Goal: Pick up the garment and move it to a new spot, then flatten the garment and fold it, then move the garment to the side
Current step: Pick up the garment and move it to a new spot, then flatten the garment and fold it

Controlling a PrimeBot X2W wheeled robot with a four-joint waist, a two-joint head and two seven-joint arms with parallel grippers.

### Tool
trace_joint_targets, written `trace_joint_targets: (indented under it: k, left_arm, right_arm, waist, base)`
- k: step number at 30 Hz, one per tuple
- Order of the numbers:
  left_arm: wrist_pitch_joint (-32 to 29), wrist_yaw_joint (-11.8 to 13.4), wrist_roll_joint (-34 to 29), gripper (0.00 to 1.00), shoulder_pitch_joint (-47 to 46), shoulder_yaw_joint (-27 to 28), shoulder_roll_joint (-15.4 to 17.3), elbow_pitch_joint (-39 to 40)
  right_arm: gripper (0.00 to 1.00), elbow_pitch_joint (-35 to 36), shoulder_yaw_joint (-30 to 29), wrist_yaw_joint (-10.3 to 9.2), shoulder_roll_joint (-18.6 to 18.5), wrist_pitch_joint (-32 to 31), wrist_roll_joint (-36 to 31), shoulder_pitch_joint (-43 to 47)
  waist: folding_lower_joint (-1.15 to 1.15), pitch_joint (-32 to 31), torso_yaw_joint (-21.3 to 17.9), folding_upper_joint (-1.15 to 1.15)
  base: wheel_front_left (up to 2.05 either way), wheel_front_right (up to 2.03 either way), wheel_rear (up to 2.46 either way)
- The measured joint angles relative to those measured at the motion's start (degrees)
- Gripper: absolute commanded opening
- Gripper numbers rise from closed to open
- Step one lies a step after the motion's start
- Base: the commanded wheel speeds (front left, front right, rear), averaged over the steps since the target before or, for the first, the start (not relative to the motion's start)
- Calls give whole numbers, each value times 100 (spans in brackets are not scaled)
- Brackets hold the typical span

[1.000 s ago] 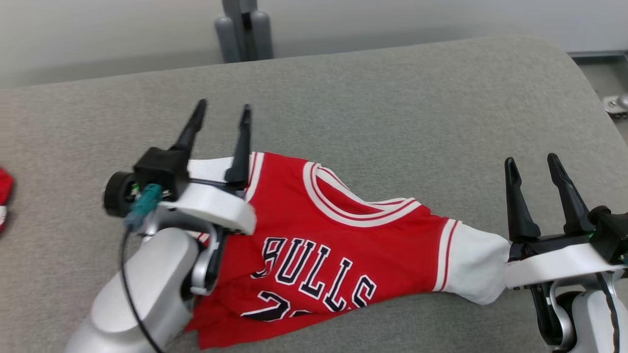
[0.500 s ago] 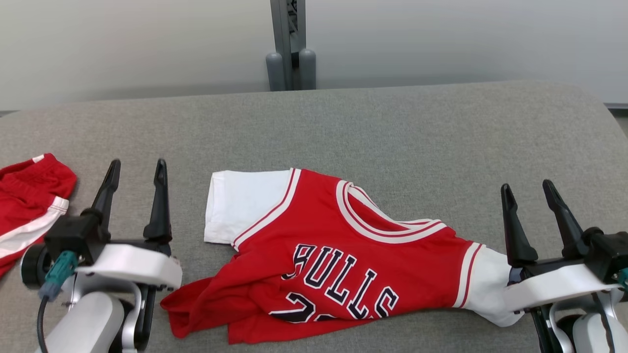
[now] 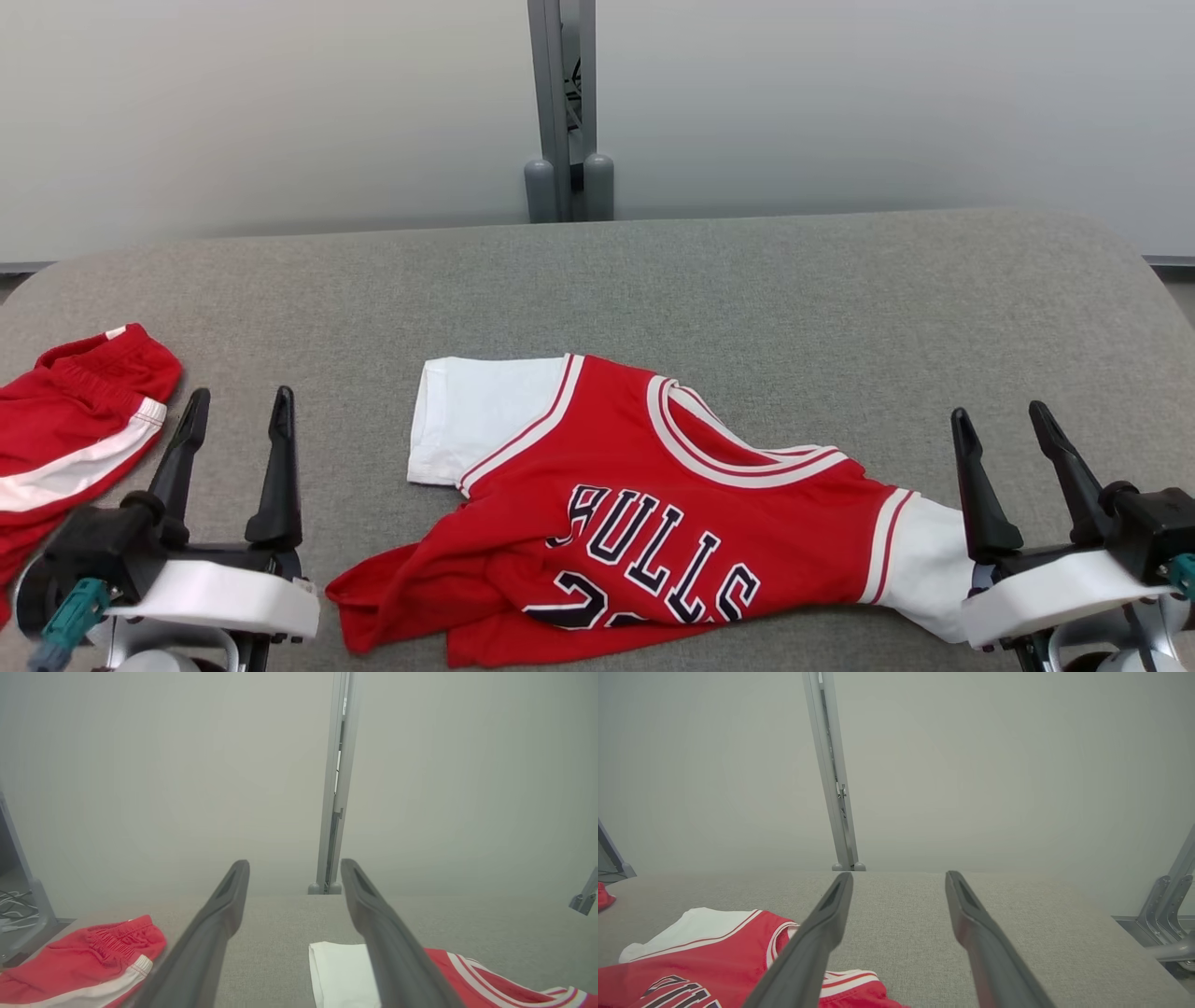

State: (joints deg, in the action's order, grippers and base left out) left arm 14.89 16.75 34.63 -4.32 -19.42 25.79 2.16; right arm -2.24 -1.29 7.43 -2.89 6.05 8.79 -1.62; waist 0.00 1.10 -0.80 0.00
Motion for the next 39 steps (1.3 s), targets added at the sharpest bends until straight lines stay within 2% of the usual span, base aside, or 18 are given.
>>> trace_joint_targets:
  k: [6,14,39]
  left_arm:
    - [1,-357,-182,100,380,233,-203,-199]
    - [0,-655,-391,100,658,298,-455,-356]
    - [-67,-713,-459,100,727,192,-591,-626]
  right_arm:
    - [100,82,-9,0,3,-81,-32,216]
    - [100,188,-48,0,8,-152,-36,466]
    - [100,297,-30,0,12,-207,34,543]
  waist:
    - [0,-173,25,0]
    - [0,-302,49,0]
    - [0,-333,50,0]
  base:
    - [0,0,0]
    - [0,0,0]
    - [0,0,0]
